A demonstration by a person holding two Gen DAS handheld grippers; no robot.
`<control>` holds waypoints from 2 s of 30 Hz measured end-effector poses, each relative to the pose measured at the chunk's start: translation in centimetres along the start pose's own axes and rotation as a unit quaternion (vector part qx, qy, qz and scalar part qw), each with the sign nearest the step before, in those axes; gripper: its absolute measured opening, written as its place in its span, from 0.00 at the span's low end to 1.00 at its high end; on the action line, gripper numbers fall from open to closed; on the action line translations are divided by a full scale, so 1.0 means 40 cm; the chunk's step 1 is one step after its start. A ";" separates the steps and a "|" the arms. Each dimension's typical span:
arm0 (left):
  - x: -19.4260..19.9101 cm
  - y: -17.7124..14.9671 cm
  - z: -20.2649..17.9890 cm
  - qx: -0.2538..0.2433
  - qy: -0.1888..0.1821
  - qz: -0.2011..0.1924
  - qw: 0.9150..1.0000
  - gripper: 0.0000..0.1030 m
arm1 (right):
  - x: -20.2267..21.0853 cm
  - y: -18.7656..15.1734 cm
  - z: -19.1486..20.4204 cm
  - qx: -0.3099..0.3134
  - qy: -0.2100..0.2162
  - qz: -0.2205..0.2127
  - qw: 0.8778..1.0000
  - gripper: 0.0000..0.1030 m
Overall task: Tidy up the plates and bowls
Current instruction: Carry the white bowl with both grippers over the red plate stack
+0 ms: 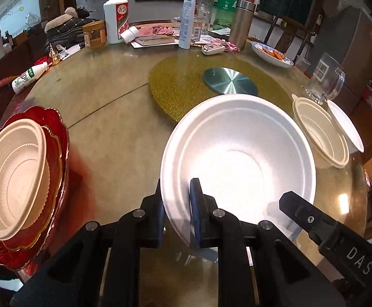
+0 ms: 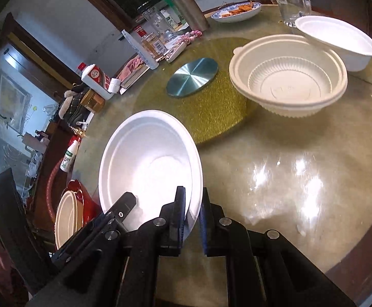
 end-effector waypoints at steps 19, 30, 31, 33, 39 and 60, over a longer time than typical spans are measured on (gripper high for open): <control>0.024 -0.019 0.018 -0.019 -0.004 0.002 1.000 0.16 | 0.009 -0.022 0.021 0.008 0.008 -0.008 1.000 0.10; 0.071 -0.006 0.032 -0.017 -0.002 -0.018 1.000 0.16 | 0.043 -0.018 0.059 0.024 0.015 -0.027 0.999 0.10; 0.075 -0.005 0.033 -0.018 -0.002 -0.020 1.000 0.16 | 0.046 -0.017 0.063 0.026 0.016 -0.029 0.999 0.10; 0.083 -0.002 0.034 -0.017 -0.003 -0.023 1.000 0.16 | 0.055 -0.018 0.069 0.028 0.018 -0.033 0.999 0.10; 0.131 0.011 0.034 -0.024 0.002 -0.044 0.999 0.16 | 0.085 -0.016 0.087 0.033 0.031 -0.045 0.998 0.10; 0.214 0.029 0.124 0.001 0.019 -0.068 0.997 0.17 | 0.116 -0.021 0.217 0.080 0.059 -0.060 0.993 0.10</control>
Point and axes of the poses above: each gripper's, at about its wrist camera, not at the fingertips, and x roughly against the way its jaws point, z to its left, y to its top, the point moved 4 cm from there along -x, roughly the way its jaws point, and after that the axes turned 14 degrees about -y, right-handed, at the moved point
